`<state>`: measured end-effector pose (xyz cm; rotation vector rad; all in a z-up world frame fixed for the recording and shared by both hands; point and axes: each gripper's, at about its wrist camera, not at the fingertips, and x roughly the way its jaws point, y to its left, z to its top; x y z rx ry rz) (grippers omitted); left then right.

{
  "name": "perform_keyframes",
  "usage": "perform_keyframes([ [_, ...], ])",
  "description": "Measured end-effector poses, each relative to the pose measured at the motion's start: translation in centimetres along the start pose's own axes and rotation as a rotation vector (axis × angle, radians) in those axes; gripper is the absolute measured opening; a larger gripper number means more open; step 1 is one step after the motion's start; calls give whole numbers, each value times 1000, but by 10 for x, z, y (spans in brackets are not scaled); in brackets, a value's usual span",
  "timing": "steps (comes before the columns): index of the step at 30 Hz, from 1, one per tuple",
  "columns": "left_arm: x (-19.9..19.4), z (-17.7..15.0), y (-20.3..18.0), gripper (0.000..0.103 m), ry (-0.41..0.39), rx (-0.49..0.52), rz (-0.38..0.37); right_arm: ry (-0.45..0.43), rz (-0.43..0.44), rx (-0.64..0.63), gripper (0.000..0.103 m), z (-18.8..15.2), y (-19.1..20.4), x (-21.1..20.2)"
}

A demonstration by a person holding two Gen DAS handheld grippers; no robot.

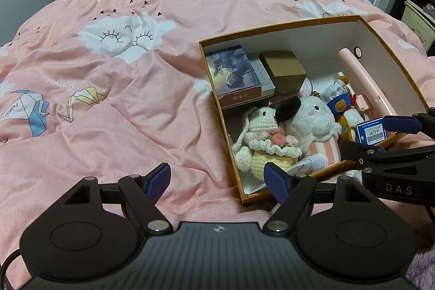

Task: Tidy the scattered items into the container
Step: 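Withdraw both open tools upward away from the filled box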

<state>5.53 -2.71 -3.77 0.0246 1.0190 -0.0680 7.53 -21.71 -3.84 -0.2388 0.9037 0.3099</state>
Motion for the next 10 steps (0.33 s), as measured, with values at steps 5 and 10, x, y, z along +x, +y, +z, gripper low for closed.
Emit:
perform_keyframes([
  [5,-1,0,-1,89,-1,4,0,0,-2,-3,77,0,0,0],
  [10,-2,0,2,89,-9,4,1,-1,-1,-10,77,0,1,-1],
])
